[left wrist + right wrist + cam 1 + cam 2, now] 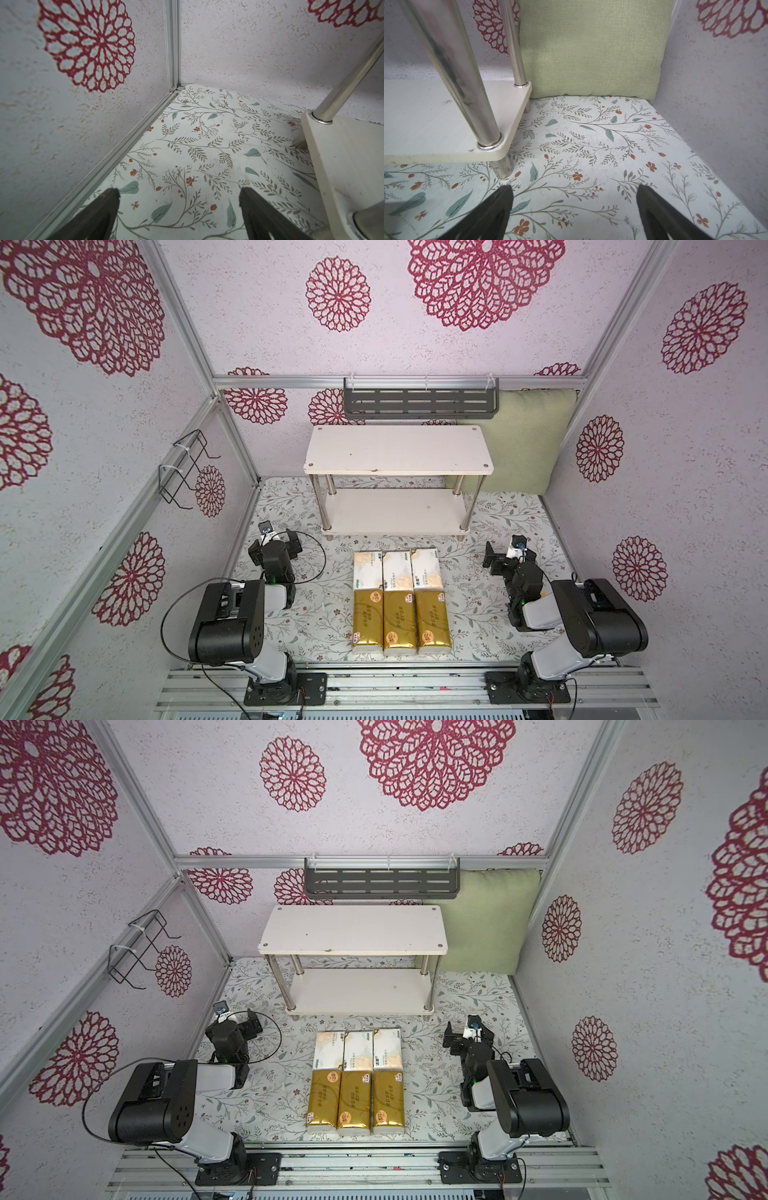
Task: Place the tissue boxes on the shelf by color
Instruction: Adjust the box of tissues at the center of the board.
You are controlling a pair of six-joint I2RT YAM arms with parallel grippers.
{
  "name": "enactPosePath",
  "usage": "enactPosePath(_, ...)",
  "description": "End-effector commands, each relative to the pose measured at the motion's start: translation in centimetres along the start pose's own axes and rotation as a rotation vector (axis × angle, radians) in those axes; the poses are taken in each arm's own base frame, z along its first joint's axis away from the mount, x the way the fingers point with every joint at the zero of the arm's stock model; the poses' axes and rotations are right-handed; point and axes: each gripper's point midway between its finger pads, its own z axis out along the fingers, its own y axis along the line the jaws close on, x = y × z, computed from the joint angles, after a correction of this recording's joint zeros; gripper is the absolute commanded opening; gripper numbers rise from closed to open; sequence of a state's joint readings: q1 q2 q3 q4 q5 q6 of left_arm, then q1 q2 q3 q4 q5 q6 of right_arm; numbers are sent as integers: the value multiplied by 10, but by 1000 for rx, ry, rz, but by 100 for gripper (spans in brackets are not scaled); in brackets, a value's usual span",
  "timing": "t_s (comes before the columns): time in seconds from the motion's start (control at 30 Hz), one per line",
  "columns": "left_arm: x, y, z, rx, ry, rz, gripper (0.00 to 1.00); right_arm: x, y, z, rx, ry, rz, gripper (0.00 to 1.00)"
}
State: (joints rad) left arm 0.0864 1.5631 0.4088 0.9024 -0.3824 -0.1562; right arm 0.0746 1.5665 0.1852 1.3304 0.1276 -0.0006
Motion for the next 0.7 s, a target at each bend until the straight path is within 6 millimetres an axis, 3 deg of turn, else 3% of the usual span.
enactPosePath(0.0, -14, 5, -4, -13, -14, -23, 97, -26, -6, 2, 31, -72, 9, 99)
enactPosePath(0.17, -48, -3, -13, -72, 28, 46, 97, -39, -8, 0, 51, -80, 3, 99)
enactPosePath(0.33, -71, -7, -28, -121, 126, -40, 97, -55, -8, 0, 63, -46, 21, 99)
enactPosePath(0.43, -66, -5, -42, -173, 190, -77, 97, -60, -4, 0, 55, -16, 30, 99)
enactPosePath(0.67, -53, -25, -67, -162, 281, -70, 97, -52, 11, 12, 20, 173, 56, 99)
